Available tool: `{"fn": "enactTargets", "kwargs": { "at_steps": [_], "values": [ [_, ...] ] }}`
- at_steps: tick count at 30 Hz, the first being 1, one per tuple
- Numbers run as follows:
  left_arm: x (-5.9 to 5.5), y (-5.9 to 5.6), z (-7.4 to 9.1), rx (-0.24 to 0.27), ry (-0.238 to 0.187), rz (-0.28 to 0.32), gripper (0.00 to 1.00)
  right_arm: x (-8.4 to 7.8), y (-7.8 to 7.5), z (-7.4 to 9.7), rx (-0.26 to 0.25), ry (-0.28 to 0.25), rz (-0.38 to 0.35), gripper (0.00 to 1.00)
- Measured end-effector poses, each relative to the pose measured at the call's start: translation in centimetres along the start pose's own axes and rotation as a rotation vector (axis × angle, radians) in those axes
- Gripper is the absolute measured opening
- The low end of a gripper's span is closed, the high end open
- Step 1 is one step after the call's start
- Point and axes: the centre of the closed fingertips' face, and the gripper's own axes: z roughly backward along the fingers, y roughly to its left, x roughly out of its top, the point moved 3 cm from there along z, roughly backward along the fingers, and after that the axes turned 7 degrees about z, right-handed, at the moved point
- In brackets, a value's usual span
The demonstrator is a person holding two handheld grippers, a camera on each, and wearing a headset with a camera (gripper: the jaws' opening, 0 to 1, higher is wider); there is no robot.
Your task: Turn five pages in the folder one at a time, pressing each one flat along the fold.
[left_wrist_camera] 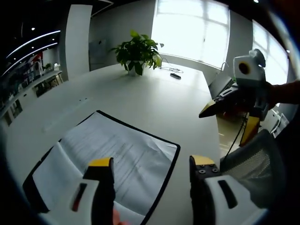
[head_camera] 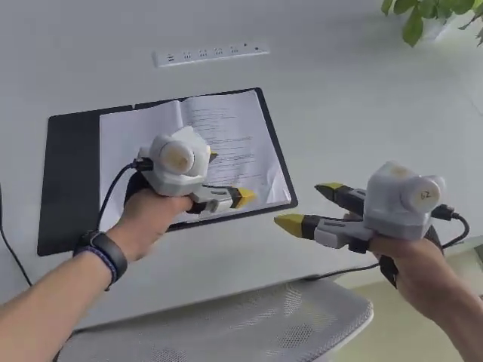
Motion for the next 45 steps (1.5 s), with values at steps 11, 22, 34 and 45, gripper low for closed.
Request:
{"fn": "enactTargets", "kwargs": {
  "at_steps": [11,22,34,45],
  "values": [
    [-0.7,-0.6,-4.9,-0.023,0.043,0.024,0.64,-0.5,-0.5,0.1,0.006,0.012,-0.012,0.67],
    [-1.8,-0.2,-7.8,0.009,0.077,0.062,0.64,-0.4,-0.9,-0.3,0.018,0.017,-0.016,0.66],
    [-2.9,-0.4,-8.9,0.055,0.109,-0.072,0.58,-0.8,-1.7,0.0,0.016,0.02,-0.032,0.63],
    [-2.8,0.0,-8.8,0.048,0.093,-0.038,0.57,-1.2,-2.7,-1.4,0.029,0.01,-0.07,0.61]
  ]
}}
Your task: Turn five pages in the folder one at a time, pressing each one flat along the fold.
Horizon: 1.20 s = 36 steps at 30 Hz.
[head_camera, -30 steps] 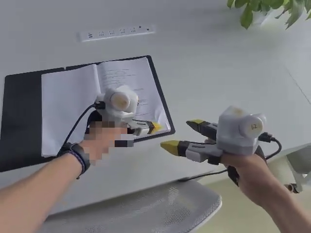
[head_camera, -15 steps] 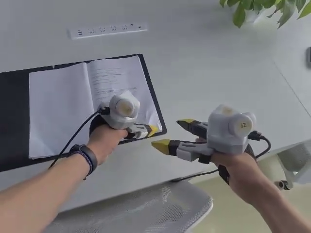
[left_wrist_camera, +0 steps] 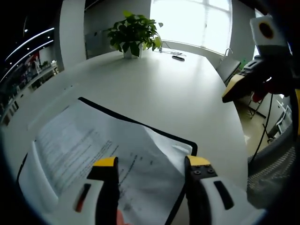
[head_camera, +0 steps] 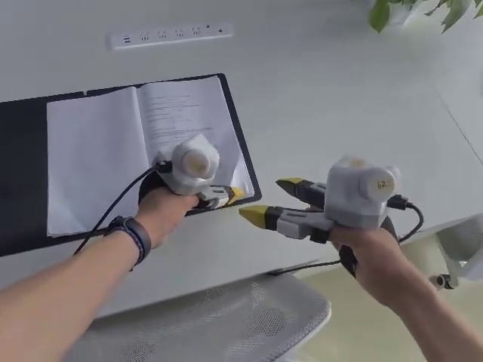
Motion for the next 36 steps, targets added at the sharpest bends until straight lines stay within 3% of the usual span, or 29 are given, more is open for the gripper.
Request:
{"fn": "enactTargets", "kwargs": {
  "at_steps": [7,14,23,36],
  "values": [
    [0.0,0.1,0.0,-0.001,-0.003,0.003,0.56,0.7,-2.5,-2.5,0.003,-0.019,-0.053,0.57],
    [0.0,0.3,-0.1,0.004,-0.009,0.011,0.54,0.3,-4.9,-6.0,0.014,-0.011,-0.146,0.52],
    [0.0,0.3,-0.1,0.007,-0.01,0.014,0.54,1.0,-5.7,-9.4,0.043,-0.016,-0.215,0.45],
    [0.1,0.4,0.0,0.005,-0.007,0.022,0.54,1.2,-6.8,-11.0,0.051,-0.018,-0.282,0.35]
  ]
}}
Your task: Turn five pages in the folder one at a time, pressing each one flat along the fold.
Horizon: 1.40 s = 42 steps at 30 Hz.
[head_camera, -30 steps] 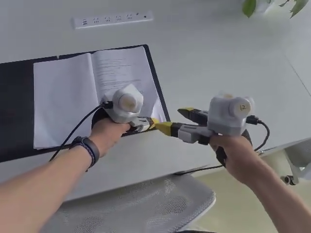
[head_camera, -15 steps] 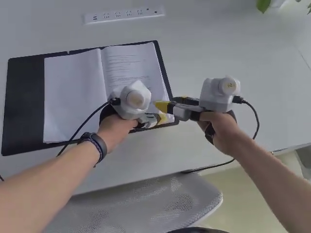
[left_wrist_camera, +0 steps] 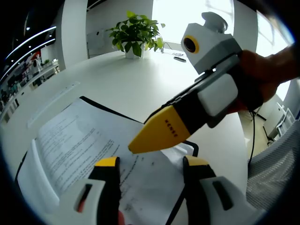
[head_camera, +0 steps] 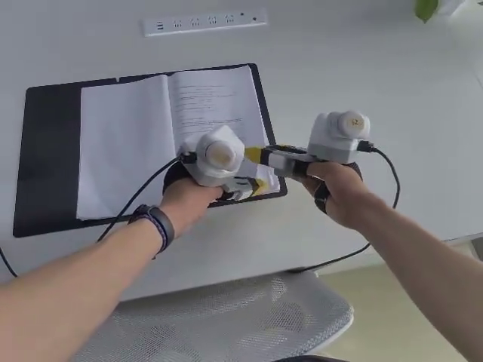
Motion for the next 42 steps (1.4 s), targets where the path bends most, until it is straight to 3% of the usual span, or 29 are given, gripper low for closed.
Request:
{"fn": "enactTargets", "kwargs": {
  "at_steps": [6,10,26,30,36,42],
  "values": [
    [0.0,0.1,0.0,-0.002,0.004,0.0,0.54,-0.2,-0.4,-0.4,-0.004,0.004,-0.031,0.23],
    [0.0,0.2,0.0,-0.001,0.008,-0.008,0.54,-0.6,-0.9,-0.6,-0.029,0.019,-0.013,0.06],
    [-0.3,0.6,0.0,-0.015,0.03,0.008,0.59,-0.7,-1.0,-0.3,-0.026,0.007,-0.073,0.0],
    [-0.2,0.8,0.9,-0.014,0.03,0.009,0.62,-0.4,-0.9,0.1,-0.022,0.0,-0.072,0.0],
    [0.9,1.5,2.8,-0.002,-0.007,0.005,0.64,0.2,-0.4,0.7,-0.013,-0.006,-0.054,0.0],
    [1.3,2.5,4.7,0.015,-0.029,0.008,0.66,0.9,0.3,1.0,0.0,-0.03,-0.04,0.0]
  ]
}}
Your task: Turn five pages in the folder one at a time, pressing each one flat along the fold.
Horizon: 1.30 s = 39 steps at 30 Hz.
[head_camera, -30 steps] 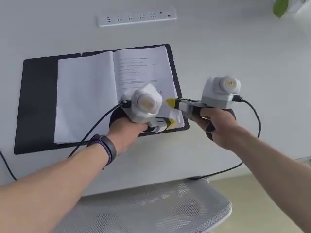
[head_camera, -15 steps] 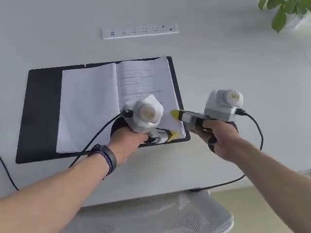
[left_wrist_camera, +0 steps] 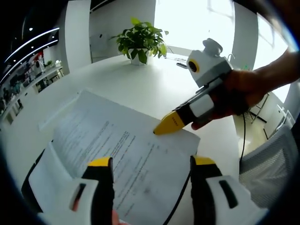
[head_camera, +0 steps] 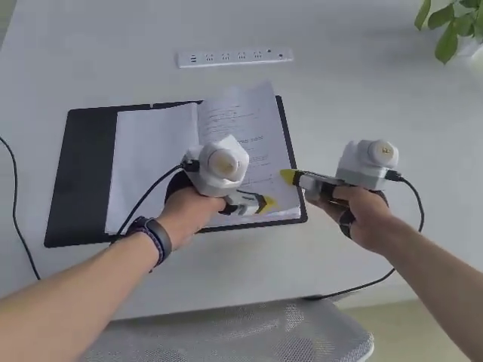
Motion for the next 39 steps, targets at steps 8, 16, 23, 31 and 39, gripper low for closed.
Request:
{"fn": "enactTargets", "kwargs": {
  "at_steps": [8,16,23,31,39],
  "values": [
    [0.2,1.7,2.6,0.031,-0.045,0.032,0.67,1.0,1.6,0.5,0.015,-0.017,0.025,0.0],
    [-0.6,3.6,6.3,0.075,-0.084,0.084,0.67,2.7,4.7,0.4,0.059,-0.043,0.078,0.0],
    [-1.4,5.0,9.6,0.116,-0.103,0.106,0.69,4.7,8.0,-0.6,0.121,-0.072,0.114,0.0],
    [-3.2,7.0,13.5,0.172,-0.119,0.136,0.7,6.6,12.4,-2.8,0.214,-0.08,0.175,0.0],
    [-4.8,8.9,17.1,0.23,-0.147,0.172,0.71,6.7,15.6,-5.4,0.282,-0.059,0.196,0.0]
  ]
}}
